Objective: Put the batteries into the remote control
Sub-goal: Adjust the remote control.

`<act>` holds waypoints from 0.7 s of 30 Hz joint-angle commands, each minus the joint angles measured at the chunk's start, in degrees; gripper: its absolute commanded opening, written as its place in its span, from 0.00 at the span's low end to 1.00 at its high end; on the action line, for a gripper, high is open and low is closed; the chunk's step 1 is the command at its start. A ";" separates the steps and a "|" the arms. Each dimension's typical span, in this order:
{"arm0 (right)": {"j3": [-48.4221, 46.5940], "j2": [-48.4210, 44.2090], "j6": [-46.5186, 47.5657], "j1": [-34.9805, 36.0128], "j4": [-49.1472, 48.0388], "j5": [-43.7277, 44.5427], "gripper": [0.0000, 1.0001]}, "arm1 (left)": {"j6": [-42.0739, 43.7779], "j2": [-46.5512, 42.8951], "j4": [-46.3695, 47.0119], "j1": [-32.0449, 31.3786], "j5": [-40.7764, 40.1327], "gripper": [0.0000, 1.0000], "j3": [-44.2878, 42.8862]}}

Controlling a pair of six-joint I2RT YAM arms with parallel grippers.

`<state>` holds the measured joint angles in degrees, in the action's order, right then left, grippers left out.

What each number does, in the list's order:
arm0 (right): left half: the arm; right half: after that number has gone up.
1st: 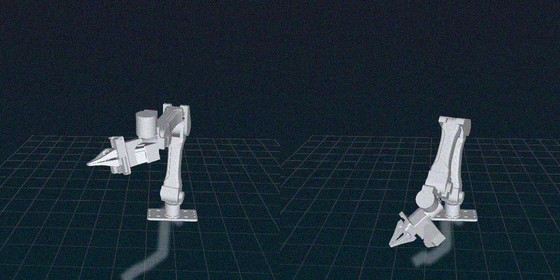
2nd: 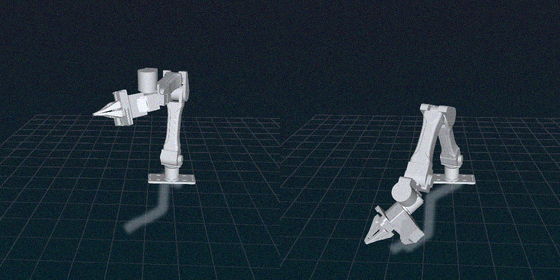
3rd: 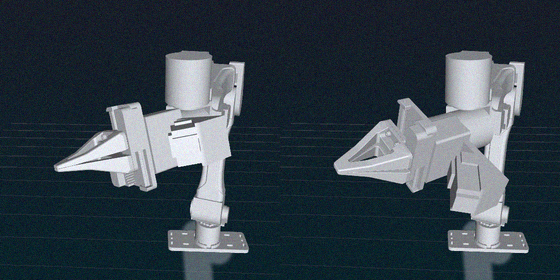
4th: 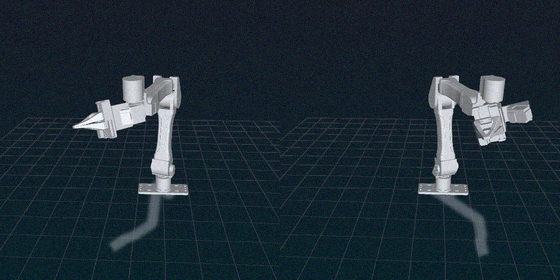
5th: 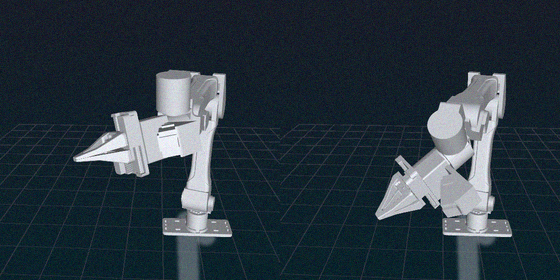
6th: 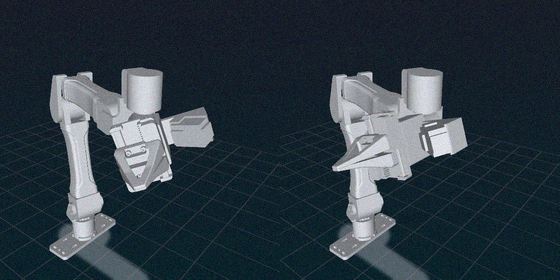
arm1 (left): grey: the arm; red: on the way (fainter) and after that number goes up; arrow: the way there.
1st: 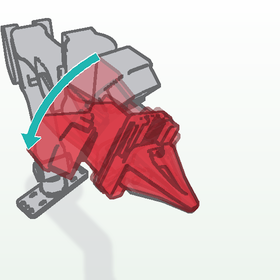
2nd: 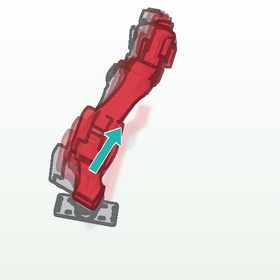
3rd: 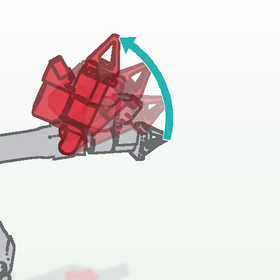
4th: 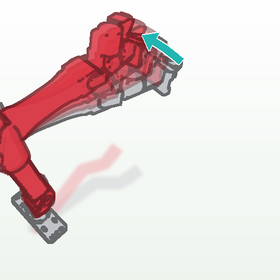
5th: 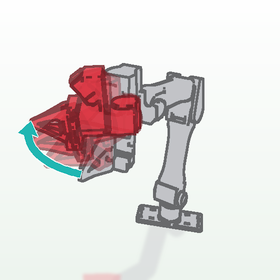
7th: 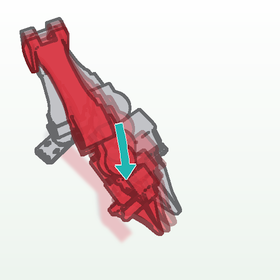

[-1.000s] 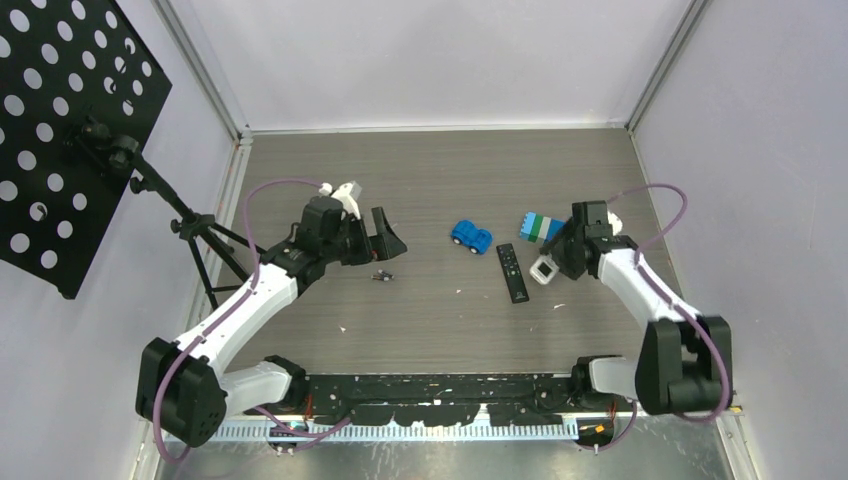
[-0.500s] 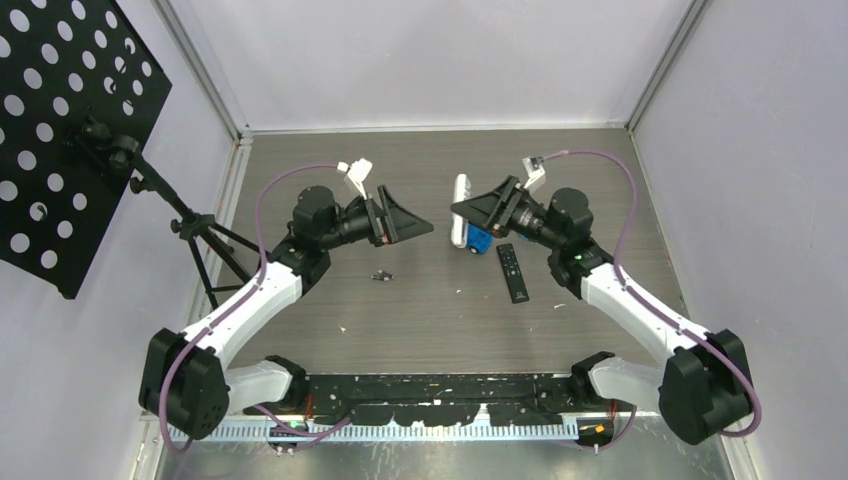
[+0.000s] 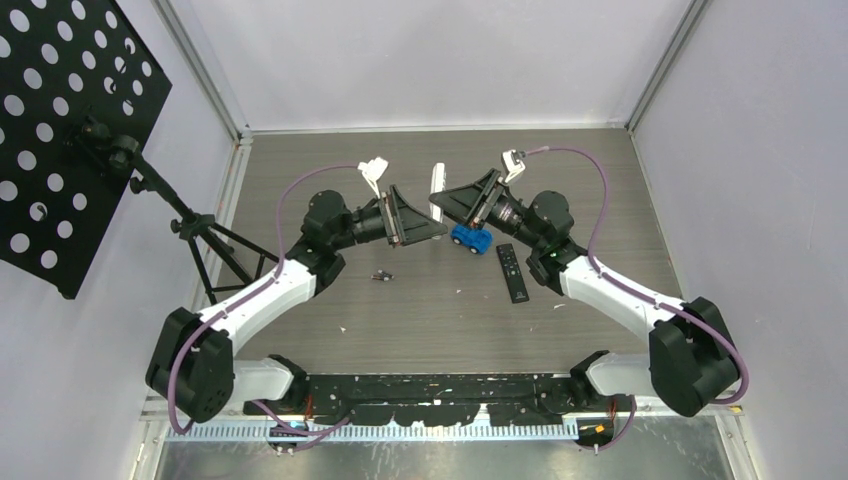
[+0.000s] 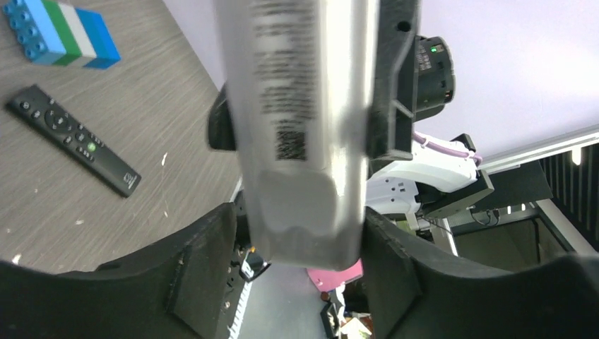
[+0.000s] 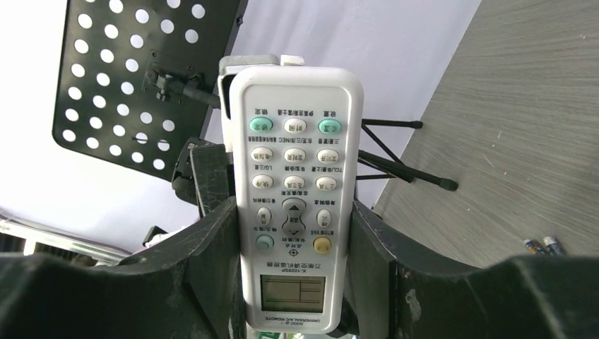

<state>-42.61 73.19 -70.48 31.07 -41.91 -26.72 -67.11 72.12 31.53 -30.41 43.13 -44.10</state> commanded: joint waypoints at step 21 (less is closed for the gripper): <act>-22.48 -3.78 19.03 0.15 54.38 12.71 0.81 | 61.37 -3.92 -47.16 -0.76 -11.38 0.00 -19.41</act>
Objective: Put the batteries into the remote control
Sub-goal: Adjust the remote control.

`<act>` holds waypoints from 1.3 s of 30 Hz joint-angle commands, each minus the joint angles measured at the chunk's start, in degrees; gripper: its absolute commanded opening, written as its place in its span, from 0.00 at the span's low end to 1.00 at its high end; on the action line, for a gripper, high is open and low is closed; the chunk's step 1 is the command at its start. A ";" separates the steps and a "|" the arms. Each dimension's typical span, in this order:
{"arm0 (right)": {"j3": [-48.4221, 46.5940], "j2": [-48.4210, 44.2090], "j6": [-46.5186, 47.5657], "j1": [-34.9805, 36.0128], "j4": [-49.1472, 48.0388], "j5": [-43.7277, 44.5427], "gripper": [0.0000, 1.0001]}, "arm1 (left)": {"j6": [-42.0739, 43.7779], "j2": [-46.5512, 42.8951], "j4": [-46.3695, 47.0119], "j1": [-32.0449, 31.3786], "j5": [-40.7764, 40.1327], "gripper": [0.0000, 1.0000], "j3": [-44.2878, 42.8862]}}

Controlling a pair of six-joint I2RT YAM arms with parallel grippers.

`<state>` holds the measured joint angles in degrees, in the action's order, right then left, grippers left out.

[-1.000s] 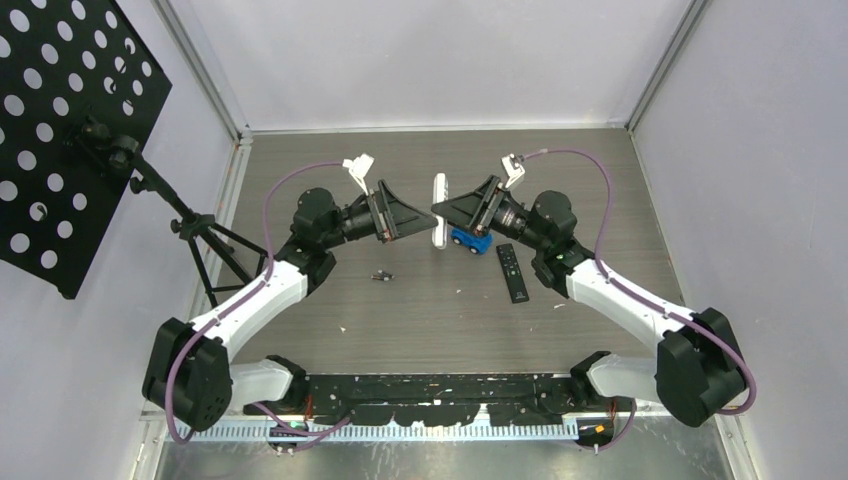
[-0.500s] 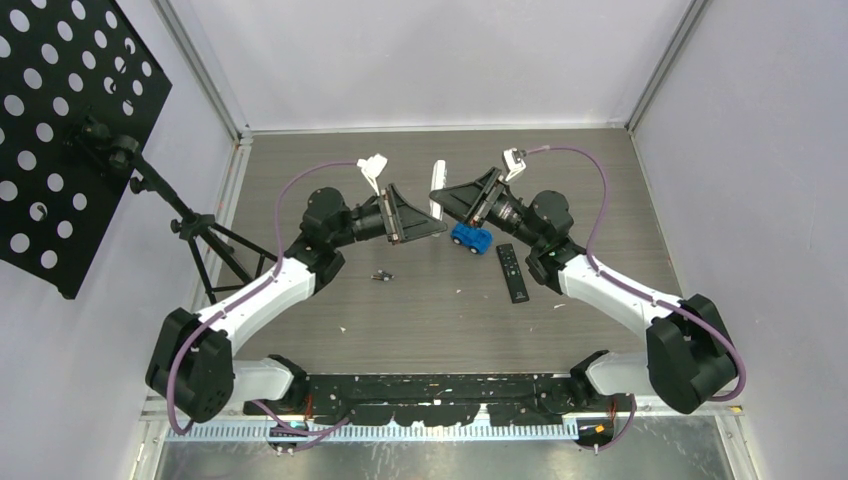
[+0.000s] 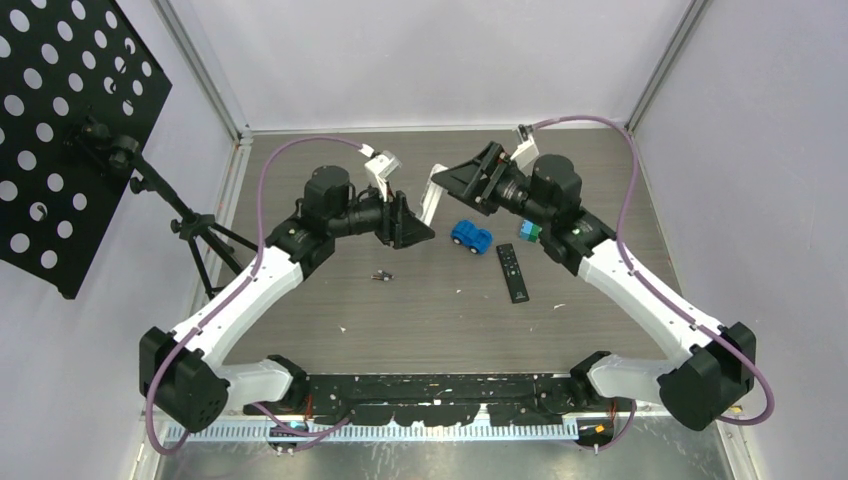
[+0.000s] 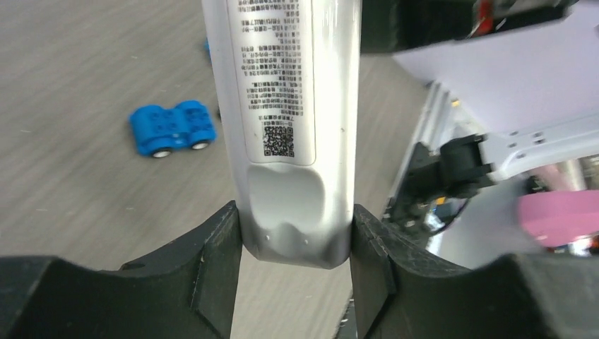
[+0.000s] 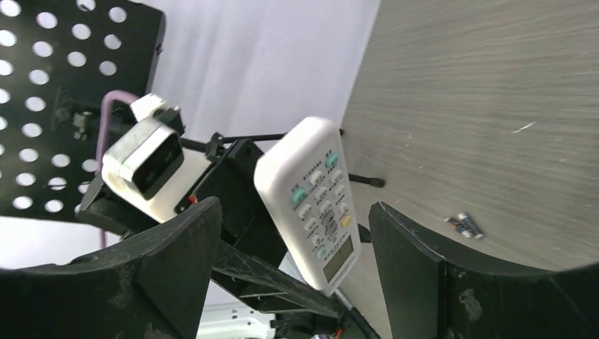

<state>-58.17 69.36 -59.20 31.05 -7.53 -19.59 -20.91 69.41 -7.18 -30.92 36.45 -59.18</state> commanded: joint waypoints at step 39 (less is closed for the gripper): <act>13.96 -9.67 -12.80 2.53 -25.07 10.52 0.16 | -24.22 -5.69 7.13 -4.61 -14.85 0.97 -2.95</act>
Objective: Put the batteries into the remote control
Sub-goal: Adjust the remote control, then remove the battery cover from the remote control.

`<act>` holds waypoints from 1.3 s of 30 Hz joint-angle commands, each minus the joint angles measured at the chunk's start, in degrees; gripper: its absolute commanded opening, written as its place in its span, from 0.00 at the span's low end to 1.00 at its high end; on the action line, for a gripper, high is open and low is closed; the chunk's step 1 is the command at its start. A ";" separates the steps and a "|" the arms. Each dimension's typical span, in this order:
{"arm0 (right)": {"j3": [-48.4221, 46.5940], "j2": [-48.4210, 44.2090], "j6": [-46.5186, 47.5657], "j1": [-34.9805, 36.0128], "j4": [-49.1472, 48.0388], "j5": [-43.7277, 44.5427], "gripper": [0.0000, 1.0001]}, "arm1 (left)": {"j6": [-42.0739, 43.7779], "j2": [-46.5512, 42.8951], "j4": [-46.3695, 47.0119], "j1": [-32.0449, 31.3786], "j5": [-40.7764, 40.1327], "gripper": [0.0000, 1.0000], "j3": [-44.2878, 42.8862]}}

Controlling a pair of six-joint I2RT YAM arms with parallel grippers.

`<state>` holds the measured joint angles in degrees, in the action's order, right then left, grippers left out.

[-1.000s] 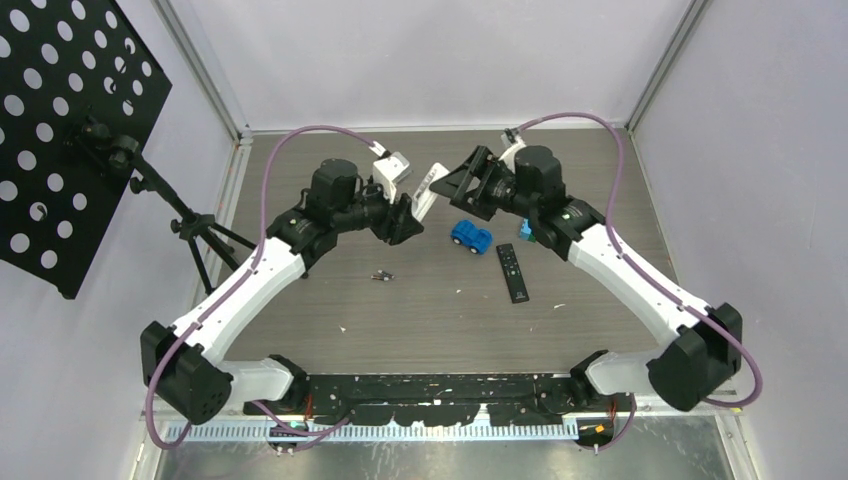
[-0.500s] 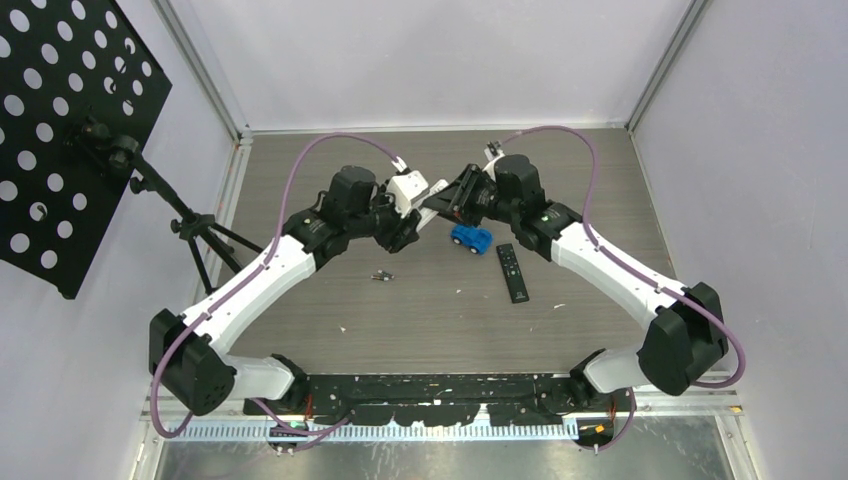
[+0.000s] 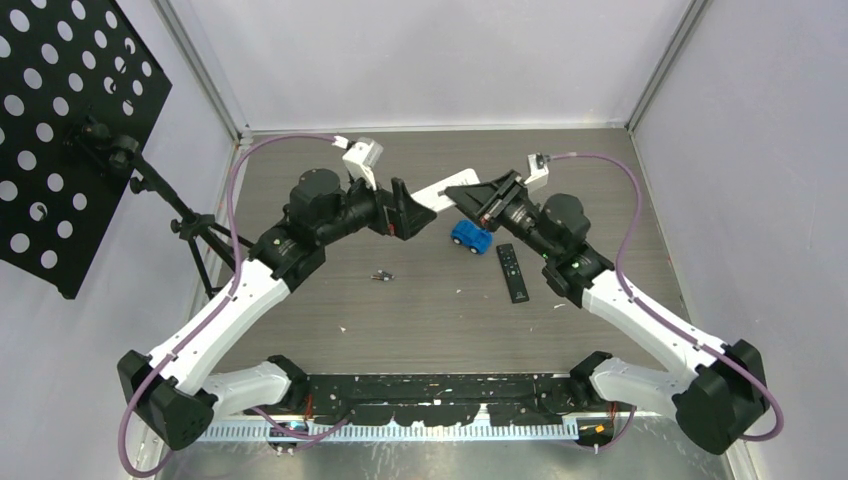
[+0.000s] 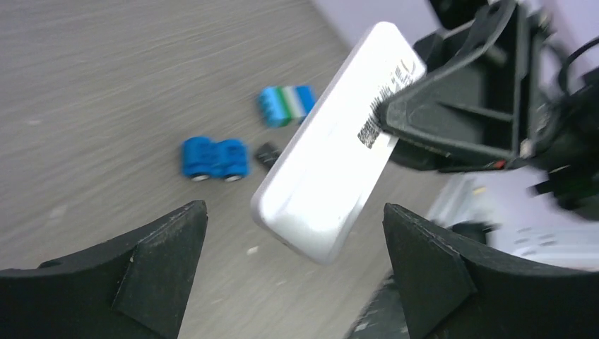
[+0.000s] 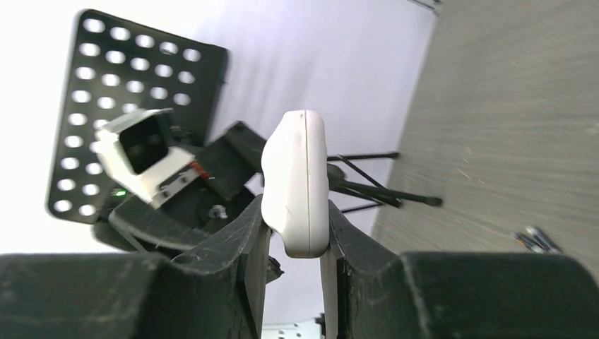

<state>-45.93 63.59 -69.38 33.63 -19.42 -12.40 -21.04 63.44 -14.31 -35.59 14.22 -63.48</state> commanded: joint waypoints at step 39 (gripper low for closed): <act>6.35 -16.37 12.37 -2.49 22.49 7.30 0.73 | -16.96 4.35 3.10 0.04 15.58 0.00 5.79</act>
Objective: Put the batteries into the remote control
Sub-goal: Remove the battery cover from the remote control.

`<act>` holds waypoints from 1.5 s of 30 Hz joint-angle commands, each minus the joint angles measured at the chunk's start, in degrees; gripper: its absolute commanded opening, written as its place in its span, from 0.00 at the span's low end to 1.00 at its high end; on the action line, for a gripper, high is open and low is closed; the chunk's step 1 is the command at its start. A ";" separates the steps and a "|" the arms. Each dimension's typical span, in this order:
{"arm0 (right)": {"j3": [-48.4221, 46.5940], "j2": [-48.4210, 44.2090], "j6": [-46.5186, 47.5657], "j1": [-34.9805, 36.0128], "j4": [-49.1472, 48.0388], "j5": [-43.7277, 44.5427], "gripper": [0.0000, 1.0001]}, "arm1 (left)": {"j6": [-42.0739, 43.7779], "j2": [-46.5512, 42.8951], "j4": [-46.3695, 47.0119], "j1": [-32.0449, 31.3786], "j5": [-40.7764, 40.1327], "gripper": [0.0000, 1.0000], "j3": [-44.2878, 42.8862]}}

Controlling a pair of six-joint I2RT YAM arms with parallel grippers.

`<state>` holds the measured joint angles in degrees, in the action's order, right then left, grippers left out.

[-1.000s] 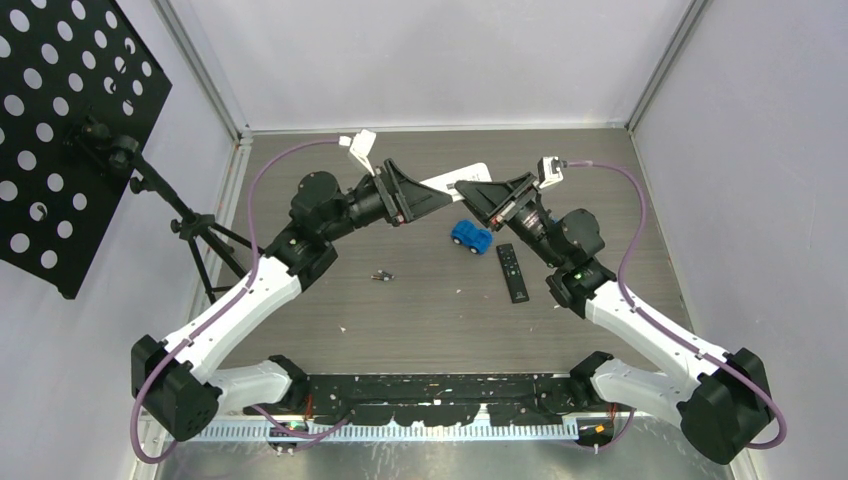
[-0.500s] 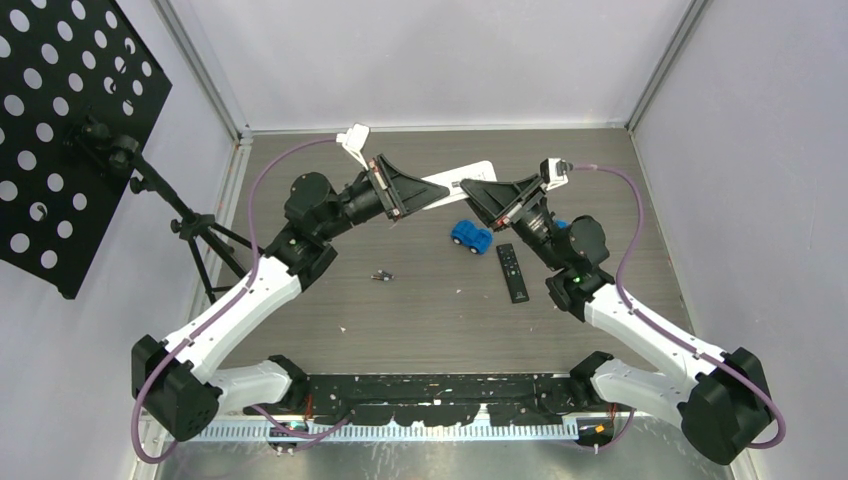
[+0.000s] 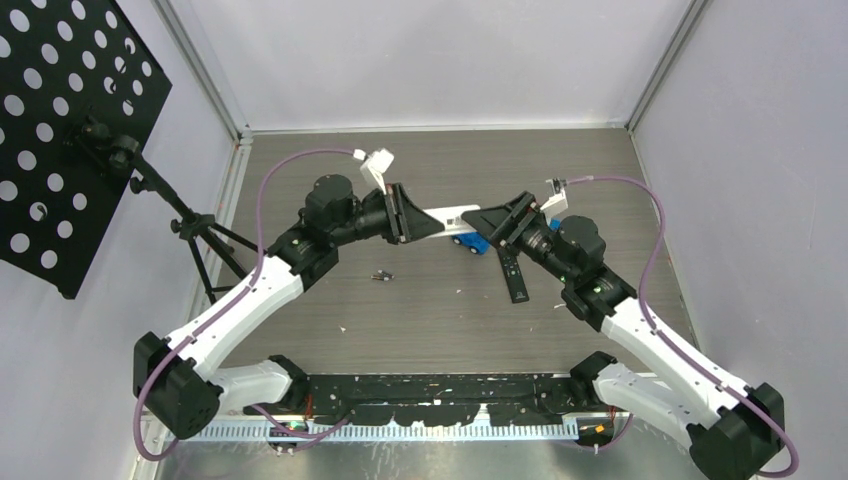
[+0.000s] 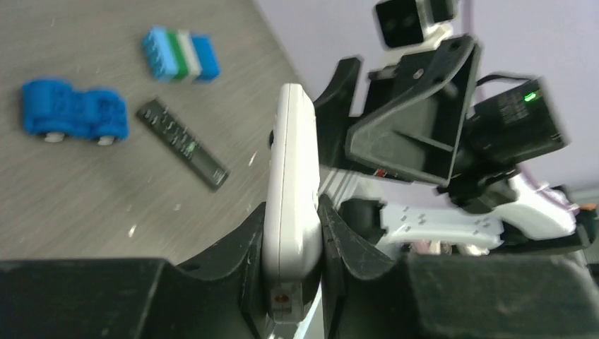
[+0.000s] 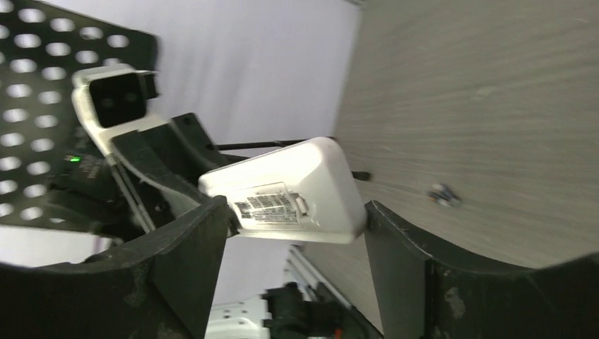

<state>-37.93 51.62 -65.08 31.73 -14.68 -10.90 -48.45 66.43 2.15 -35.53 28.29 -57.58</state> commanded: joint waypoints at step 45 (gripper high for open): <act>9.05 26.86 10.12 1.21 7.08 -13.01 0.50 | 0.81 21.94 -3.82 -0.04 1.86 0.00 17.61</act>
<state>-28.12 77.03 -55.83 32.32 -6.07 -22.85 -48.90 87.50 1.06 -35.55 35.14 -39.92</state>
